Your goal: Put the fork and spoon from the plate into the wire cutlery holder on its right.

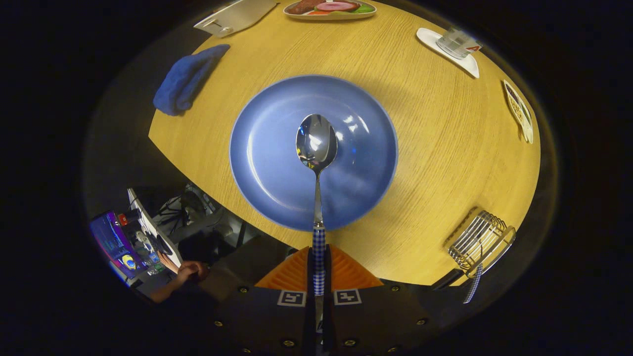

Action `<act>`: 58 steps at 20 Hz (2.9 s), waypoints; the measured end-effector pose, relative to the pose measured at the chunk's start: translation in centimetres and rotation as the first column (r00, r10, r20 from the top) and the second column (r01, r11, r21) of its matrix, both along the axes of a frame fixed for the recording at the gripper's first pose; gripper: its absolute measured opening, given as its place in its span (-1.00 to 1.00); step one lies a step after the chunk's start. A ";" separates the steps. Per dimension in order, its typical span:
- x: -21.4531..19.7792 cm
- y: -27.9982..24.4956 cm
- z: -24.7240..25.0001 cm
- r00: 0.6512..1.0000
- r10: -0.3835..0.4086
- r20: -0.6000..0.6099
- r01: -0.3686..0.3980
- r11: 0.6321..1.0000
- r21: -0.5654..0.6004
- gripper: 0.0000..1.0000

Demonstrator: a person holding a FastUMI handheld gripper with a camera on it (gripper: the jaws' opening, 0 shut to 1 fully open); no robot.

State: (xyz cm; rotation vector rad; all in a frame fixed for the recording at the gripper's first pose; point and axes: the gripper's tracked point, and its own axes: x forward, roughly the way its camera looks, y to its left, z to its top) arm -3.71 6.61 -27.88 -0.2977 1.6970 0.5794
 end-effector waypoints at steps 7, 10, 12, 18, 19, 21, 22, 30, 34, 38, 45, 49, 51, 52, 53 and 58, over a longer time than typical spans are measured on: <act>0.4 -5.3 3.1 0.999 -0.016 0.035 0.017 0.999 -0.035 -0.88; -0.5 -6.8 4.6 0.999 -0.037 0.010 0.037 0.999 -0.022 -0.88; -0.4 -8.3 5.2 0.999 -0.038 0.014 0.039 0.999 -0.036 -0.88; -0.5 -13.1 7.0 0.995 -0.101 -0.001 0.100 0.993 -0.069 -0.88; -0.4 -13.9 7.0 0.994 -0.109 0.004 0.109 0.991 -0.079 -0.88; -0.6 -15.4 7.2 0.991 -0.131 0.000 0.130 0.987 -0.092 -0.88; -0.7 -16.0 7.3 0.990 -0.142 -0.007 0.141 0.985 -0.096 -0.88; -1.9 -19.9 7.6 0.954 -0.280 -0.108 0.268 0.956 -0.116 -0.88; -1.9 -21.2 6.8 0.937 -0.329 -0.119 0.314 0.940 -0.129 -0.87; -2.3 -22.4 6.6 0.918 -0.361 -0.164 0.338 0.928 -0.156 -0.88; -1.0 -23.1 4.6 0.888 -0.412 -0.204 0.372 0.905 -0.208 -0.88; -0.5 -22.7 3.9 0.877 -0.427 -0.221 0.382 0.898 -0.219 -0.88; -0.5 -22.2 3.6 0.863 -0.442 -0.244 0.394 0.892 -0.222 -0.88; -0.6 -22.0 3.5 0.854 -0.451 -0.258 0.401 0.888 -0.226 -0.88; -0.5 -22.0 3.2 0.846 -0.461 -0.267 0.408 0.883 -0.234 -0.88; 0.4 -22.8 2.5 0.831 -0.477 -0.286 0.405 0.872 -0.276 -0.88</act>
